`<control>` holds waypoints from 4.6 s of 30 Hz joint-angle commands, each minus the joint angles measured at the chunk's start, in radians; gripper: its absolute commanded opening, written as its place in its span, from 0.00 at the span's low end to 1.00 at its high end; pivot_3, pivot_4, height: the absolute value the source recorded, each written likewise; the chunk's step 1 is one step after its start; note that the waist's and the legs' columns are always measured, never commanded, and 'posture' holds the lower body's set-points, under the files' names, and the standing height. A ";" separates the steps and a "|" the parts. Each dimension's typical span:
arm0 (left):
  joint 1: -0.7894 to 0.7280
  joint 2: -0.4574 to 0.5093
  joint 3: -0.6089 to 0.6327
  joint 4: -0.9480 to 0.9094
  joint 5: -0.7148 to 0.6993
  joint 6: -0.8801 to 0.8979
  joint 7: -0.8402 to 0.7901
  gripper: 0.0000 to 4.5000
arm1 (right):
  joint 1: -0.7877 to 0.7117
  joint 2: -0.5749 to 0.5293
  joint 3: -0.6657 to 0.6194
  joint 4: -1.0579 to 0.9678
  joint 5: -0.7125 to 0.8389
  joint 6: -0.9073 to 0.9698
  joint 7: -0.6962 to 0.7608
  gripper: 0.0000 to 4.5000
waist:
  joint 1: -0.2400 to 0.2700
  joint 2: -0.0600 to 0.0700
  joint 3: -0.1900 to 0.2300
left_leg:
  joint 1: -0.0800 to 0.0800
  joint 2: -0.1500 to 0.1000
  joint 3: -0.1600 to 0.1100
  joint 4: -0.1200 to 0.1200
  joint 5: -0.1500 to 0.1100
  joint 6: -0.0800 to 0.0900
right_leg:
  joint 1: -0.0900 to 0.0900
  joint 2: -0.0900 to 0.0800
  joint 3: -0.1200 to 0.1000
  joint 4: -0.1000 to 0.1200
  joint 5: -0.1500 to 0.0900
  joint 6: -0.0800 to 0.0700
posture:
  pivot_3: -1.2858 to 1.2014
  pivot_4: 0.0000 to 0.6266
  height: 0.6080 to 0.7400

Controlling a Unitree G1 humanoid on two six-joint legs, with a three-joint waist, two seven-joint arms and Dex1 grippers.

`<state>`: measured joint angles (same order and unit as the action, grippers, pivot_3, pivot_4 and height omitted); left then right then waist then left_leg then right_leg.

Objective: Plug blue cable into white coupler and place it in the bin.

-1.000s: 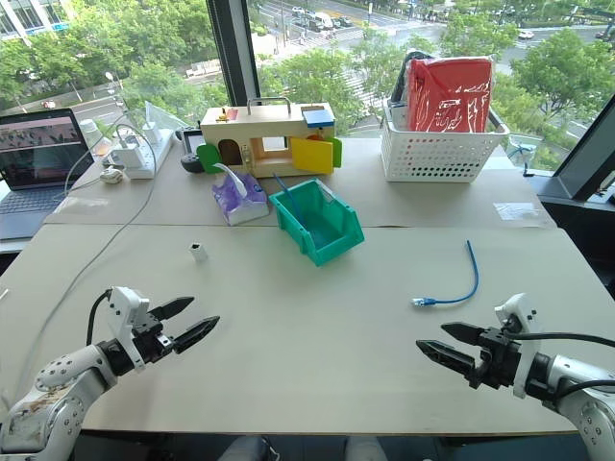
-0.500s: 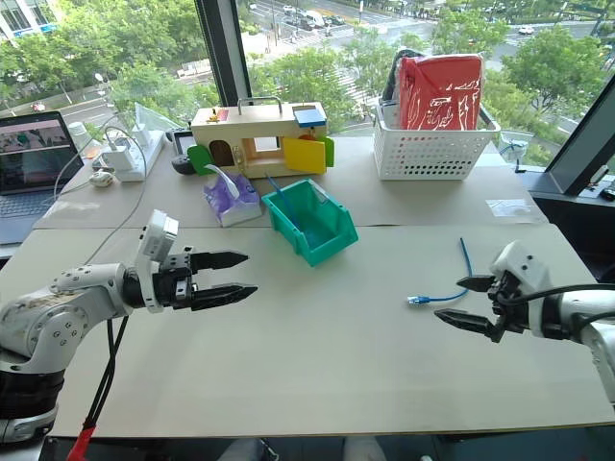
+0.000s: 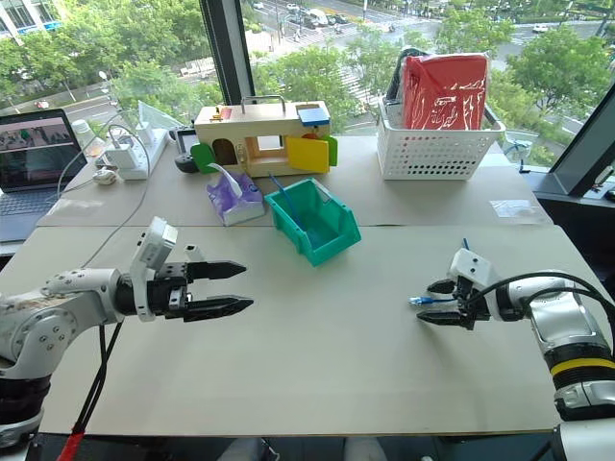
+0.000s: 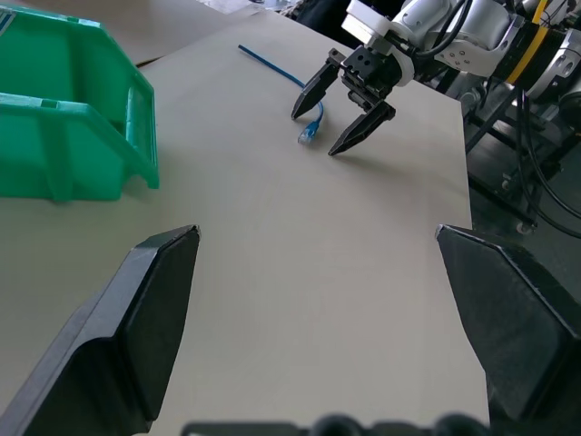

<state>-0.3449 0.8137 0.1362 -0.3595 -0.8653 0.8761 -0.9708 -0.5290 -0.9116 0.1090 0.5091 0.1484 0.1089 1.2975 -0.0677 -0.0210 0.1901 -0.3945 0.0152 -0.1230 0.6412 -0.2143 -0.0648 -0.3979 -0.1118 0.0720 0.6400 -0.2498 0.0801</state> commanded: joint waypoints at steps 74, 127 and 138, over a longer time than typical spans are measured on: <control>-0.036 -0.147 -0.507 0.203 0.718 -0.454 -0.100 0.02 | -0.021 0.428 0.241 -0.706 -0.042 0.599 -0.245 0.48 | 0.001 -0.001 -0.001 | 0.001 0.001 -0.002 0.000 0.001 -0.002 | -0.003 0.003 0.000 0.007 0.000 -0.002 | 0.52 0.24 1.00; -0.084 -0.593 -0.409 0.131 0.498 -0.464 0.124 0.02 | 0.541 0.605 -0.268 -1.293 1.348 0.596 -1.661 0.45 | 0.008 0.002 -0.003 | -0.005 0.000 -0.005 0.000 0.001 -0.001 | -0.006 0.003 -0.001 0.006 -0.001 -0.003 | 0.52 0.24 1.00; -0.092 -0.595 -0.418 0.149 0.502 -0.476 0.125 0.02 | 0.548 0.565 -0.234 -1.287 1.362 0.541 -1.664 0.01 | 0.012 0.002 -0.003 | -0.005 0.000 -0.005 0.000 0.001 -0.001 | -0.006 0.003 -0.001 0.005 -0.001 -0.003 | 0.52 0.24 1.00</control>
<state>-0.4275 0.2265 -0.2706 -0.1963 -0.3558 0.4152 -0.8400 0.0218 -0.3404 -0.1320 -0.7441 1.4881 0.6789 -0.3765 -0.0559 -0.0190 0.1875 -0.3997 0.0154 -0.1276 0.6410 -0.2136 -0.0653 -0.4036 -0.1093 0.0712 0.6446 -0.2509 0.0774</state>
